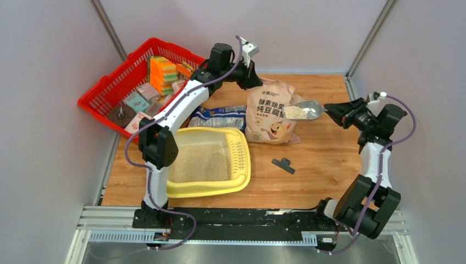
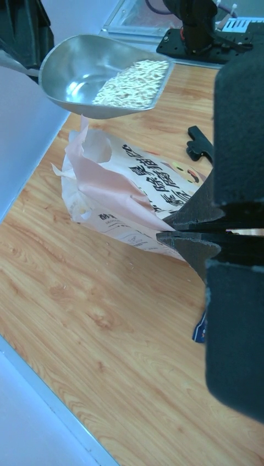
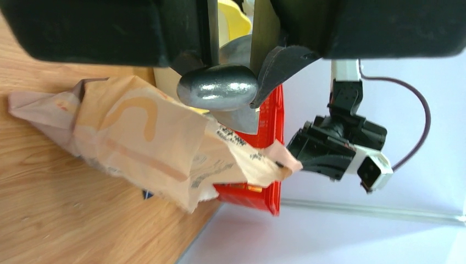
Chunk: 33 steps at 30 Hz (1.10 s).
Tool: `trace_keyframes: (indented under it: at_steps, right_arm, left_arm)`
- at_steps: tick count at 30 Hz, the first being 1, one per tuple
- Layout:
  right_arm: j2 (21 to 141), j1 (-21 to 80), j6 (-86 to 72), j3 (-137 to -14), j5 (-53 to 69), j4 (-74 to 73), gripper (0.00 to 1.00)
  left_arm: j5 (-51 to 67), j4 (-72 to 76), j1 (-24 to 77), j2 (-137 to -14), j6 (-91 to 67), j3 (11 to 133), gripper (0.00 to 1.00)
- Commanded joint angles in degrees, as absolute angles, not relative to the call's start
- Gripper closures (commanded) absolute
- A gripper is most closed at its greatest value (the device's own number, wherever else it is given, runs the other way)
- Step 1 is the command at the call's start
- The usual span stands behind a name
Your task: Fill the litter box with clean litter
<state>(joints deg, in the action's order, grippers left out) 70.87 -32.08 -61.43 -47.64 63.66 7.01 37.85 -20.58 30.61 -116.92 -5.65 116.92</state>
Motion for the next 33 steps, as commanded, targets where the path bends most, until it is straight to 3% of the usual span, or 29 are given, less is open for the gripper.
trace_keyframes:
  at_steps: [1, 12, 18, 25, 33]
  right_arm:
    - [69.43, -25.85, -61.35, -49.13, 64.87, 5.63, 1.0]
    - [81.54, -4.42, -55.64, -61.85, 62.76, 1.42, 1.0]
    - [86.48, 7.8, -44.48, -70.39, 57.05, -6.59, 1.0]
    - [89.74, 16.07, -33.68, -77.95, 46.69, -13.52, 1.0]
    - [87.89, 22.75, -24.09, -76.65, 37.19, -14.94, 1.0]
  left_arm:
    - [38.06, -13.8, 29.88, -114.26, -7.12, 117.34, 1.0]
    - [39.72, -15.21, 27.86, -112.59, -11.86, 117.25, 0.98]
    - [40.25, -12.05, 27.42, -113.11, -17.83, 116.89, 0.99]
    - [41.57, -6.34, 27.25, -112.76, -26.0, 114.26, 1.0]
    - [42.1, -2.2, 26.89, -112.59, -30.67, 112.5, 1.0]
